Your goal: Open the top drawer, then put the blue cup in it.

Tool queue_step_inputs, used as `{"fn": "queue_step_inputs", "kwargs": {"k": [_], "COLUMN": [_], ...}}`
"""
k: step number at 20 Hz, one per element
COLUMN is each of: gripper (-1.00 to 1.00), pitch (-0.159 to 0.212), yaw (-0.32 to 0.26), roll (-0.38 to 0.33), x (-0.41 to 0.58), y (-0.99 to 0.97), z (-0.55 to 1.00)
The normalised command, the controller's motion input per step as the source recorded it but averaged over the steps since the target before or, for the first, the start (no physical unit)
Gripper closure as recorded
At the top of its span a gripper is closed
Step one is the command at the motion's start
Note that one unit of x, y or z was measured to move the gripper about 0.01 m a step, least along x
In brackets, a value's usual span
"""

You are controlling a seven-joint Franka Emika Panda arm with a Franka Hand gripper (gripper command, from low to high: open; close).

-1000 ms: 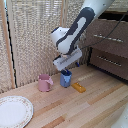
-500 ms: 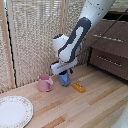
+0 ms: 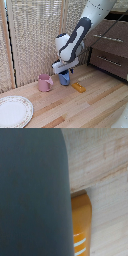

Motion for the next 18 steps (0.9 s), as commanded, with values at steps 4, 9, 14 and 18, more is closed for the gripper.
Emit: {"fn": "queue_step_inputs", "kwargs": {"k": [4,9,14,18], "gripper": [1.00,1.00,1.00,1.00], "pitch": [0.000,-0.005,-0.072,-0.115], "yaw": [0.000,0.004,-0.006,-0.129], "roll": [0.000,0.000,-0.044,0.008], "x": [0.000,-0.086,-0.247,-0.069], "y": [0.05,0.01,0.17,0.17], "z": [-0.01,0.00,0.46,0.82]}}
